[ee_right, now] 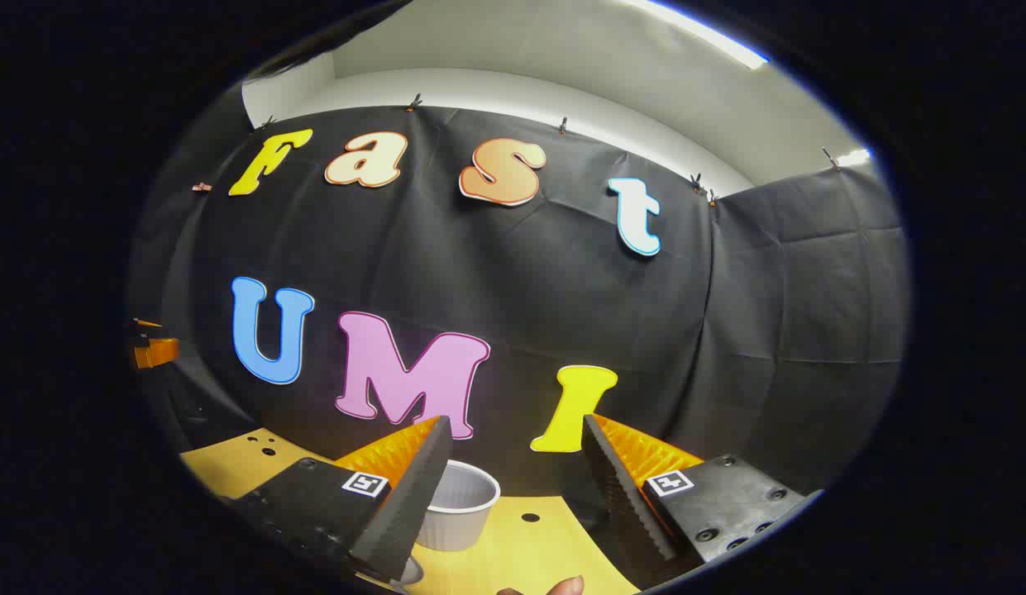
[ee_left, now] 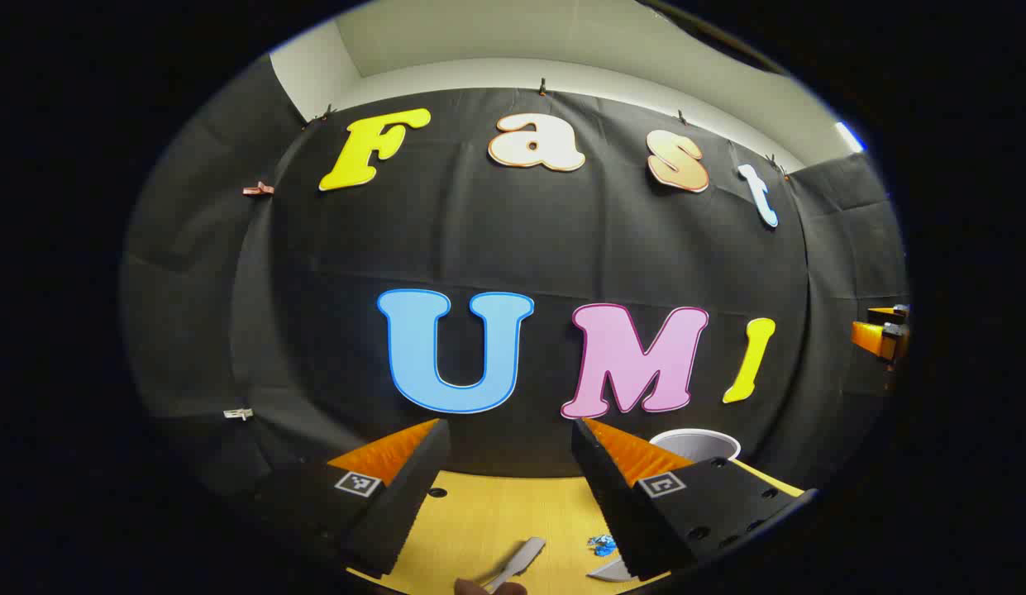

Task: Pick up the small broom and dustpan from the desktop, sweep the trash into the dustpan with the broom, and then empty the trash into the garbage bin.

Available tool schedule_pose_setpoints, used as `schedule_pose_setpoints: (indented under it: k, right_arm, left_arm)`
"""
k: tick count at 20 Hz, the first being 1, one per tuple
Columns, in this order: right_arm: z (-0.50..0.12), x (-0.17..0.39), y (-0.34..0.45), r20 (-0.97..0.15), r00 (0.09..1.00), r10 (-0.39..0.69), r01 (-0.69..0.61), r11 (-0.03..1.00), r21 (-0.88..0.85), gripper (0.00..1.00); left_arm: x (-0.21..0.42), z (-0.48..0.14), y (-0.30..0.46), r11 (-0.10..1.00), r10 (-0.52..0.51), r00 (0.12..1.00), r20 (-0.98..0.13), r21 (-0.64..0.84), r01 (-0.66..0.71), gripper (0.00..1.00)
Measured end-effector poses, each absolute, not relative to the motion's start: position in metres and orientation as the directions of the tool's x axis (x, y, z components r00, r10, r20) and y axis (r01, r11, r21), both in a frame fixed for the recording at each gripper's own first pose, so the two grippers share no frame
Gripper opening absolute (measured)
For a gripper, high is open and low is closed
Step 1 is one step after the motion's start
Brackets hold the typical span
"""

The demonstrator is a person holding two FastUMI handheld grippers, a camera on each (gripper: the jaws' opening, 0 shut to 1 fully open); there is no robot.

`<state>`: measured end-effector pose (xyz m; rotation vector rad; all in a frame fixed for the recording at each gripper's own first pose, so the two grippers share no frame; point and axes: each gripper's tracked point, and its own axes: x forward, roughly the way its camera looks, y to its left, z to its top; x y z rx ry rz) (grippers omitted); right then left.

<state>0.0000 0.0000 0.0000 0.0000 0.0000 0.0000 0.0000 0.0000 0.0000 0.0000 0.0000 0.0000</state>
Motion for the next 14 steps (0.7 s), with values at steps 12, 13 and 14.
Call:
schedule_pose_setpoints:
  k: [12, 13, 14]
  right_arm:
    - [-0.047, -0.017, 0.061, -0.135, 0.985, 0.105, -0.112, 0.993, -0.042, 0.97]
    - [-0.054, -0.021, 0.069, -0.158, 0.978, 0.135, -0.143, 0.989, -0.038, 0.98]
    - [-0.063, -0.025, 0.08, -0.189, 0.965, 0.182, -0.191, 0.981, -0.028, 0.93]
  left_arm:
    - [0.01, -0.015, -0.009, 0.995, -0.094, 0.996, -0.009, 0.026, 0.094, 0.96]
    - [0.01, -0.017, -0.009, 0.995, -0.094, 0.996, -0.013, 0.027, 0.094, 0.96]
    - [0.011, -0.019, -0.009, 0.995, -0.093, 0.995, -0.017, 0.03, 0.094, 0.96]
